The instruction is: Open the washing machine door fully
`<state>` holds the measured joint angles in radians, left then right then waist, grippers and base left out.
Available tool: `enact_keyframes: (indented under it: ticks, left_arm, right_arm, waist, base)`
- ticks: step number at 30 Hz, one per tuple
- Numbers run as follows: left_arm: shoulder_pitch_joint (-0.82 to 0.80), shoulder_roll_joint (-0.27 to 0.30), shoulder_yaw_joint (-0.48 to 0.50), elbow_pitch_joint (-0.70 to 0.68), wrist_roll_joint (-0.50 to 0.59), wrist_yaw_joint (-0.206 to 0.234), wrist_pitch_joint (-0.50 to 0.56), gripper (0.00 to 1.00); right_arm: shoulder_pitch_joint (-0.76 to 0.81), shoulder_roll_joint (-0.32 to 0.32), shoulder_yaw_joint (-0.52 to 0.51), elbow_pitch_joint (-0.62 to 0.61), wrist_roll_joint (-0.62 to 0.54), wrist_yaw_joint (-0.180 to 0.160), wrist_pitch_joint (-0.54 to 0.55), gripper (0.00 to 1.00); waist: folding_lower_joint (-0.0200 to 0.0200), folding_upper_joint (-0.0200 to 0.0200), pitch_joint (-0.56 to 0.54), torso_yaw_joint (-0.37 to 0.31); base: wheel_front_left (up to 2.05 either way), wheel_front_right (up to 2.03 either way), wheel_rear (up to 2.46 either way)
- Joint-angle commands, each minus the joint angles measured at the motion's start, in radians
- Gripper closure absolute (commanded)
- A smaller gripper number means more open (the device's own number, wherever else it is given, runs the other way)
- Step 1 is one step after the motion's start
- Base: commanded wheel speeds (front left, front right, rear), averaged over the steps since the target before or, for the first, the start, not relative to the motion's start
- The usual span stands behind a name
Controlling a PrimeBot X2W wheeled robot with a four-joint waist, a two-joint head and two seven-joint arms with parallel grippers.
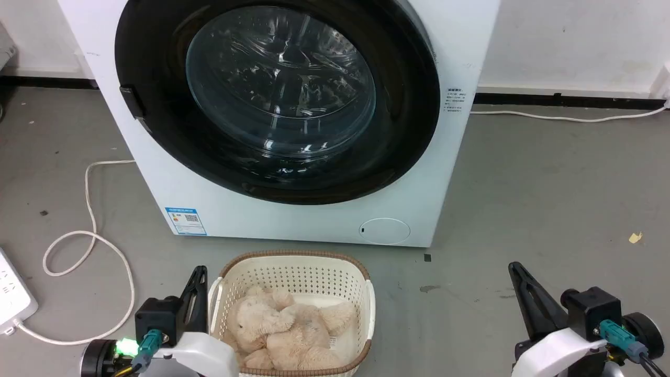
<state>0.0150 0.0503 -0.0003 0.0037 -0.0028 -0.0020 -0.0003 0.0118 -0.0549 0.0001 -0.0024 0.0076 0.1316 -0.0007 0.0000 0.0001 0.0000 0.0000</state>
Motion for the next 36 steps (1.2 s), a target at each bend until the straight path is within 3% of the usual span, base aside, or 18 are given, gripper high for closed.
enact_keyframes:
  ticks: [1, 36]
  left_arm:
    - [-0.015, 0.000, 0.000, -0.004, 0.003, 0.002, 0.000, 1.00]
    - [-0.015, 0.000, 0.000, -0.004, 0.003, 0.002, 0.000, 1.00]
  right_arm:
    - [-0.012, 0.005, 0.000, 0.002, -0.008, -0.001, 0.001, 1.00]
    - [-0.012, 0.005, 0.000, 0.002, -0.008, -0.001, 0.001, 1.00]
  waist:
    - [0.0000, -0.0001, 0.000, 0.000]
    - [0.0000, -0.0001, 0.000, 0.000]
  base:
    - [0.00, 0.00, 0.00]
    - [0.00, 0.00, 0.00]
